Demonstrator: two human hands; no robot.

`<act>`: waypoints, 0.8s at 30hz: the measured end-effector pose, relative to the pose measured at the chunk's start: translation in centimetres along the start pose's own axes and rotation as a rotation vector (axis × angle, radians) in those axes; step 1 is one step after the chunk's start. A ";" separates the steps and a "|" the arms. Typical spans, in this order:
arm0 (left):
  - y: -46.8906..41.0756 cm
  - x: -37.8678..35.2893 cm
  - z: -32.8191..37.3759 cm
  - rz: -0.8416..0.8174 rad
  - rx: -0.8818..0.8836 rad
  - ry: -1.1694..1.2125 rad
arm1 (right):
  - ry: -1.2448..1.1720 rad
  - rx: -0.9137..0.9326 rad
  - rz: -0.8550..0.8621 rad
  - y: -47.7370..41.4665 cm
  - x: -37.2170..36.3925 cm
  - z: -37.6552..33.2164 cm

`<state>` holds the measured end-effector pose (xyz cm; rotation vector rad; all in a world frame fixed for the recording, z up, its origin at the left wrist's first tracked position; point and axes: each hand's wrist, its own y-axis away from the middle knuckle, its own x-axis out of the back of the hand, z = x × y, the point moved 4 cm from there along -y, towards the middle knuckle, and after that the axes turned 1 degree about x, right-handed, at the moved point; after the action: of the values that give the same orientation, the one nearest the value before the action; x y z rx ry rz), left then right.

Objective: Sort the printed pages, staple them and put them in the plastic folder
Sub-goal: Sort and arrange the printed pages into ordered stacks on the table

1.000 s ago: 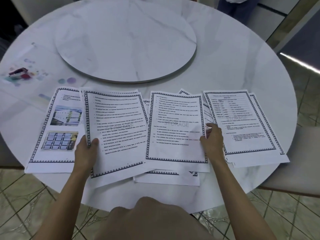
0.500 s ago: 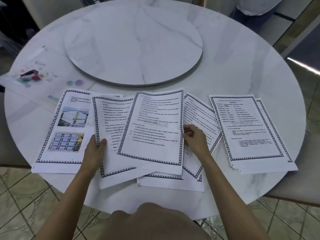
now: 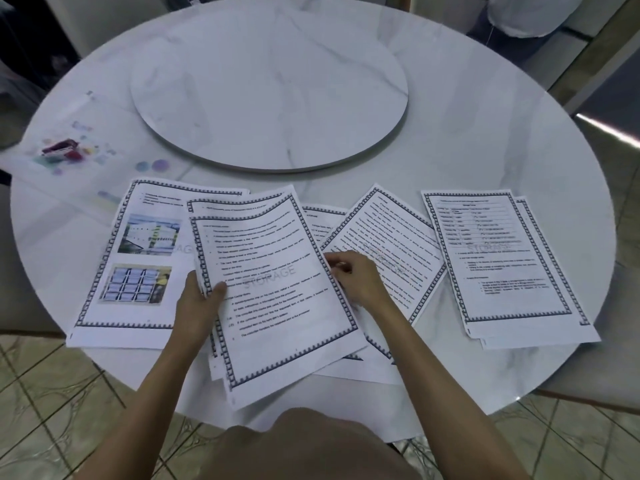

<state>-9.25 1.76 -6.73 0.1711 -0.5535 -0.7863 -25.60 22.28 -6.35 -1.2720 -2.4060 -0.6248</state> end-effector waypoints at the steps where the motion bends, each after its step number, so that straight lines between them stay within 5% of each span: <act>1: 0.0 0.1 0.0 0.014 -0.011 -0.023 | 0.003 0.007 0.028 0.0 0.1 0.0; 8: -0.4 1.5 0.0 0.099 -0.042 0.011 | 0.347 -0.119 0.321 1.4 4.1 3.1; 11: -0.3 1.6 0.4 0.102 -0.050 0.042 | 0.507 -0.185 0.310 1.8 4.8 3.7; 24: -0.8 3.0 0.2 0.094 -0.074 0.015 | 0.512 -0.150 0.158 1.0 4.5 4.1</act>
<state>-8.13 -0.90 -5.61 0.0822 -0.5143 -0.7120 -27.61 28.08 -7.37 -1.1691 -1.8537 -0.9625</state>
